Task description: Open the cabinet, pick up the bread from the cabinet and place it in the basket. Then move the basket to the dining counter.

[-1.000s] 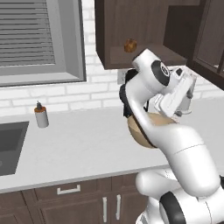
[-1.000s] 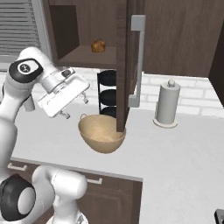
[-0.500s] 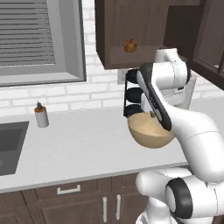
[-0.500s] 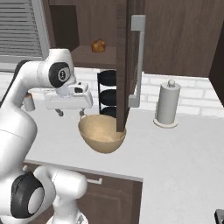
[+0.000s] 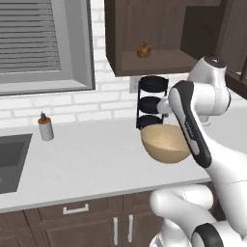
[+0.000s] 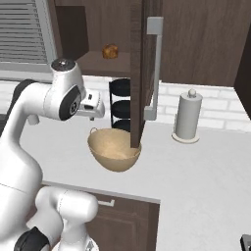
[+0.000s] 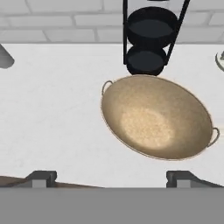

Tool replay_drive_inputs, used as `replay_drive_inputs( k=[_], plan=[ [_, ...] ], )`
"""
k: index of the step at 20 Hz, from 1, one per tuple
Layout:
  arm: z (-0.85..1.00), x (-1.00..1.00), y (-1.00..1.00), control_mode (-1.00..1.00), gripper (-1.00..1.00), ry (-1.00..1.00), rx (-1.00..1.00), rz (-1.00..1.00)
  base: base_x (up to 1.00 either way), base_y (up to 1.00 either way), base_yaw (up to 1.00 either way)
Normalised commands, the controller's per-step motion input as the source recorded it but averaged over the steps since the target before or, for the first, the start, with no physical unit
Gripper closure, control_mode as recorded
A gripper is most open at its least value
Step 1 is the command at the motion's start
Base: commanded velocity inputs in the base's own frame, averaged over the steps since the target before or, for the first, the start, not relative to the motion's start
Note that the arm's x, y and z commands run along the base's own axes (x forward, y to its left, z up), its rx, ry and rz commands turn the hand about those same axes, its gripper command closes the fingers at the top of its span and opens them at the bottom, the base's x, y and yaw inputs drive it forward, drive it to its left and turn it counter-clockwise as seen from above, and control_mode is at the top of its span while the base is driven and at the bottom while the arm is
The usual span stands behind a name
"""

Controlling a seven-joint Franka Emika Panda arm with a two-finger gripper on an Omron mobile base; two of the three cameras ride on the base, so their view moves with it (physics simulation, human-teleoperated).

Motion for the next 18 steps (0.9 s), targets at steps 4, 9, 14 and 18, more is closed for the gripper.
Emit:
replay_drive_inputs(
  k=[4, 9, 14, 18],
  plan=[
    [0.72, 0.42, 0.00, -1.00, -1.00, -0.59, 0.01, -0.04, 0.00, 0.00, 0.00],
    [0.68, 0.29, 0.00, -1.00, -1.00, -0.35, -0.15, -0.20, 0.00, 0.00, 0.00],
    [0.91, 0.36, 0.00, -1.00, -1.00, -0.12, -0.06, -0.32, 0.00, 0.00, 0.00],
    [0.50, 0.75, -0.27, -1.00, -1.00, 0.09, 0.24, -0.11, 0.00, 0.00, 0.00]
  ],
)
